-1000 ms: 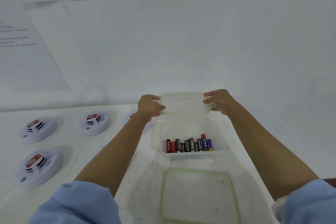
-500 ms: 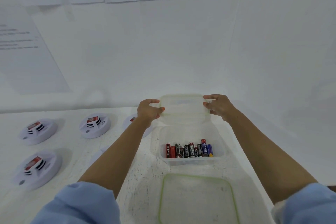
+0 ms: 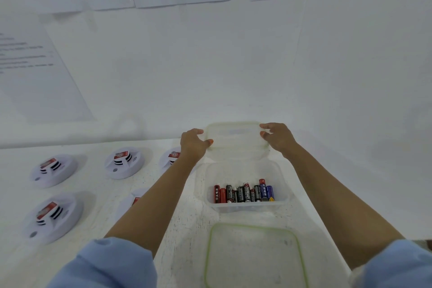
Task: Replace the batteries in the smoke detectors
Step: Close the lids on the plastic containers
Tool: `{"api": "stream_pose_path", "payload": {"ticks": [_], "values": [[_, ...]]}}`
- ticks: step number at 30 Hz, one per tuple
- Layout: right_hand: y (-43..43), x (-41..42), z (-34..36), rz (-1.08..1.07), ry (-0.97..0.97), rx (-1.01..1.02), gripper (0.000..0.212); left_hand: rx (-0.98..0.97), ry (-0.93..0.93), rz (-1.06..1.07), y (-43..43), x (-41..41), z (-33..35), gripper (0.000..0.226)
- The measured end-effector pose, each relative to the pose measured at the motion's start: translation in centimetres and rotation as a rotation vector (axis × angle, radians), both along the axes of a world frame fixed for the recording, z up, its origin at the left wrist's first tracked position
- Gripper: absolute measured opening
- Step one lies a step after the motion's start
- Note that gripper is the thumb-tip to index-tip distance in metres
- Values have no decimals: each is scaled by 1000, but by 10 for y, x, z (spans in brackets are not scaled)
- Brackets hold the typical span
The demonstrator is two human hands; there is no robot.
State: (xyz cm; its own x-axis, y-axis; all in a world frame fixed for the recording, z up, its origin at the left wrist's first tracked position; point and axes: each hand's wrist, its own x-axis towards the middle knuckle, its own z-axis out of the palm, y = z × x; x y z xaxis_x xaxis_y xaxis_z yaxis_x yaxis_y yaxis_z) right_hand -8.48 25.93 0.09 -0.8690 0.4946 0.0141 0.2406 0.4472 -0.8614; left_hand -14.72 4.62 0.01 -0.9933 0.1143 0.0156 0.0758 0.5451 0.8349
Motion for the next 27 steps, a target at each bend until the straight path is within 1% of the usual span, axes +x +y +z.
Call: {"api": "stream_pose_path", "payload": {"ticks": [2, 6, 10, 15, 19, 21, 22, 24, 25, 26, 27], "values": [[-4, 2, -1, 3, -1, 8, 35, -38, -5, -38, 0, 1, 0, 50], [-6, 3, -1, -34, 23, 5, 35, 36, -96, -67, -1, 0, 1, 53], [-6, 4, -2, -28, 63, 9, 42, 84, -158, -75, -3, -4, -1, 52], [-4, 3, 2, 1, 58, 77, 43, 115, -170, -83, -2, -7, -3, 48], [-2, 2, 1, 0, 73, 15, 40, 153, -190, -91, -3, -9, -2, 48], [-1, 1, 0, 6, 51, 29, 40, 147, -192, -101, -5, -9, -1, 49], [-1, 0, 1, 15, 28, 48, 41, 109, -181, -117, -4, -9, 1, 51], [-3, -4, 5, 66, -48, 141, 47, -77, -96, -196, -3, -7, 5, 54], [-4, -7, 6, 101, -99, 215, 52, -182, -10, -240, -1, -5, 8, 56], [-5, -11, 9, 130, -145, 295, 57, -245, 98, -291, 0, -4, 10, 58], [-7, -16, 11, 155, -178, 378, 62, -260, 187, -359, 1, -2, 13, 59]]}}
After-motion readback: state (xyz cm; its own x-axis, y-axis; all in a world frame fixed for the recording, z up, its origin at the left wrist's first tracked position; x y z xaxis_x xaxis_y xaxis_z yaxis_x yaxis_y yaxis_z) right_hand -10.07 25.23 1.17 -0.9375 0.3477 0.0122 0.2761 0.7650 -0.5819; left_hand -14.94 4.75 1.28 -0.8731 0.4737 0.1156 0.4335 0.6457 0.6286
